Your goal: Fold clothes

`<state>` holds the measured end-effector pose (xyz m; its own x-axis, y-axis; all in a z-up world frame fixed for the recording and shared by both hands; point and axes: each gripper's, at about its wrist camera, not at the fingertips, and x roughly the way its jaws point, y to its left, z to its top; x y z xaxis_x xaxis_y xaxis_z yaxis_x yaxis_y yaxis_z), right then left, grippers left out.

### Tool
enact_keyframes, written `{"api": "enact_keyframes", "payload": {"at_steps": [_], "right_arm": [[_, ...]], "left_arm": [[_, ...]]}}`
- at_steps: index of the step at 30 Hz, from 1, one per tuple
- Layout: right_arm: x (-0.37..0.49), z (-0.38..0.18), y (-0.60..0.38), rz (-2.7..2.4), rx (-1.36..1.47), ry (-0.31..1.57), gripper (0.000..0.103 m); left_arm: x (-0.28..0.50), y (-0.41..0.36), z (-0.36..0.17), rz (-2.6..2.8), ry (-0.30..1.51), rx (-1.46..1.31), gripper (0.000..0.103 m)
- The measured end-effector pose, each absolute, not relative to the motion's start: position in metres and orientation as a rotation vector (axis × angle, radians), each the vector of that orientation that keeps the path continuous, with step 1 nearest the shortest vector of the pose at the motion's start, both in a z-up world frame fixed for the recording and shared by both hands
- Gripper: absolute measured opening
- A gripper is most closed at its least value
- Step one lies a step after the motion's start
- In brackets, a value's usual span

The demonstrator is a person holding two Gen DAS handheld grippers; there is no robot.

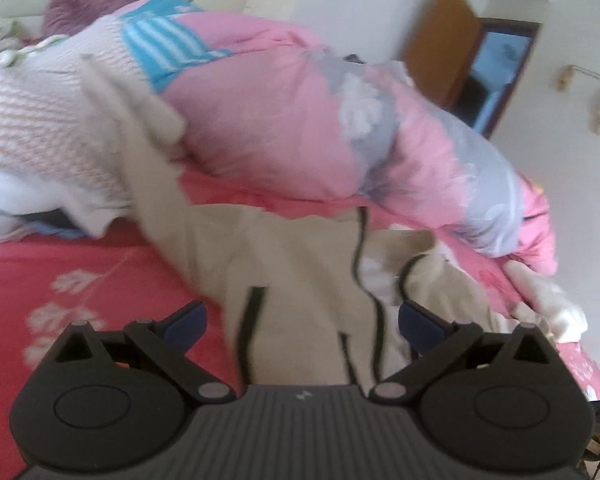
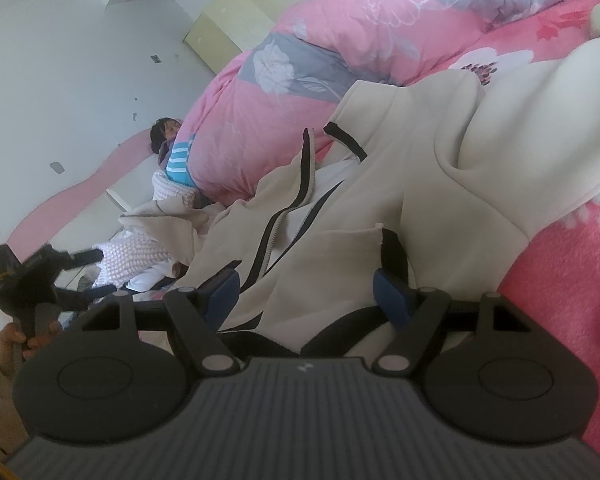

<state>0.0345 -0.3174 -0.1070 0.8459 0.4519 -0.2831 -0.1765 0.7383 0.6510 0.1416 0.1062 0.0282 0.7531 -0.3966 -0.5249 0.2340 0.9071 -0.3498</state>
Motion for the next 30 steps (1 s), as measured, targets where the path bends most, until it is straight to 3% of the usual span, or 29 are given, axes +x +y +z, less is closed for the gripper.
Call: {"api": "enact_keyframes", "payload": {"at_steps": [14, 17, 24, 30], "right_arm": [[0.030, -0.099, -0.311, 0.300, 0.605, 0.463, 0.075], [0.015, -0.091, -0.315, 0.242, 0.618, 0.474, 0.080], [0.003, -0.076, -0.356, 0.060, 0.673, 0.481, 0.082], [0.055, -0.097, -0.383, 0.018, 0.810, 0.603, 0.083]], "left_arm": [[0.200, 0.046, -0.044, -0.476, 0.691, -0.167, 0.101], [0.208, 0.047, -0.056, -0.494, 0.711, -0.174, 0.101], [0.212, 0.049, -0.061, -0.498, 0.719, -0.192, 0.101], [0.215, 0.051, -0.062, -0.501, 0.707, -0.212, 0.101]]}}
